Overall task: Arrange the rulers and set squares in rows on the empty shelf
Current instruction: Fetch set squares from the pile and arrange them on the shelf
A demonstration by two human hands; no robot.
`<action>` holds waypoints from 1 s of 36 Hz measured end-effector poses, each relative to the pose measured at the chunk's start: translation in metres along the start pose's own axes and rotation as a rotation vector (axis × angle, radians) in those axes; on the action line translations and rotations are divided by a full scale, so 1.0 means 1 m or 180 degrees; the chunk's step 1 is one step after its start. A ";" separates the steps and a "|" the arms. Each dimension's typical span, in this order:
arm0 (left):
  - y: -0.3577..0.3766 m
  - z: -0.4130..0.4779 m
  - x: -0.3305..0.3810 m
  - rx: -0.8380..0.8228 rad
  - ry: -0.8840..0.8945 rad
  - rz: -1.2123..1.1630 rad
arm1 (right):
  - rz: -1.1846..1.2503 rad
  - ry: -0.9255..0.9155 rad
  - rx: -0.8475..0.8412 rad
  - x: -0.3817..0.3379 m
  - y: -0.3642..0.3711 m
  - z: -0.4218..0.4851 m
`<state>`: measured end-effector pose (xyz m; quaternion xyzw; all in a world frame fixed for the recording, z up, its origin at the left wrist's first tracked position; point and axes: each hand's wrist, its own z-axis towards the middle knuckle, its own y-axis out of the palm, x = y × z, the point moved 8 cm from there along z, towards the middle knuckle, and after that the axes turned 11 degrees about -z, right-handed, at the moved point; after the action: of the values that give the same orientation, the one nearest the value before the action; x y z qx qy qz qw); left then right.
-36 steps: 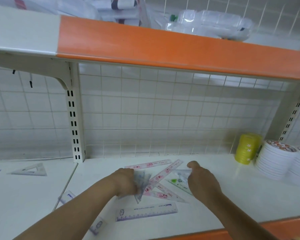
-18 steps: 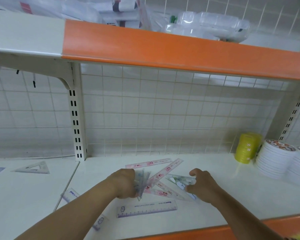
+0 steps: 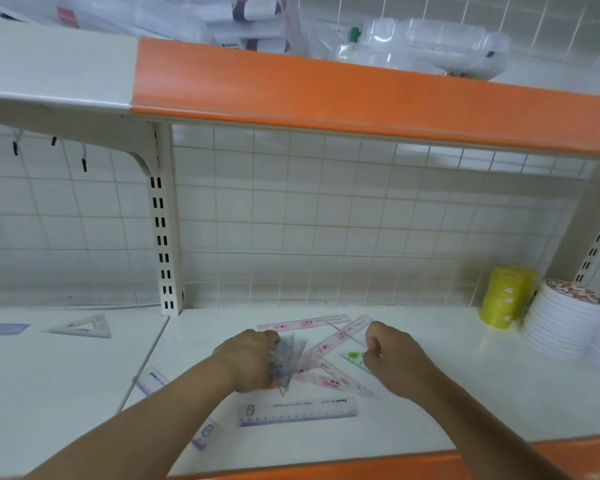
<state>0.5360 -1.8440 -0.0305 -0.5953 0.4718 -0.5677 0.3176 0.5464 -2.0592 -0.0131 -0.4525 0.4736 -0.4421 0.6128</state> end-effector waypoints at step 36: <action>-0.008 -0.031 -0.043 0.0162 -0.0691 -0.0078 | -0.1320 -0.0683 -0.1085 -0.015 0.055 0.056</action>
<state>0.5112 -1.7962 -0.0344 -0.6507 0.4128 -0.5154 0.3749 0.6051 -2.0258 -0.0562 -0.6803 0.3709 -0.4216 0.4710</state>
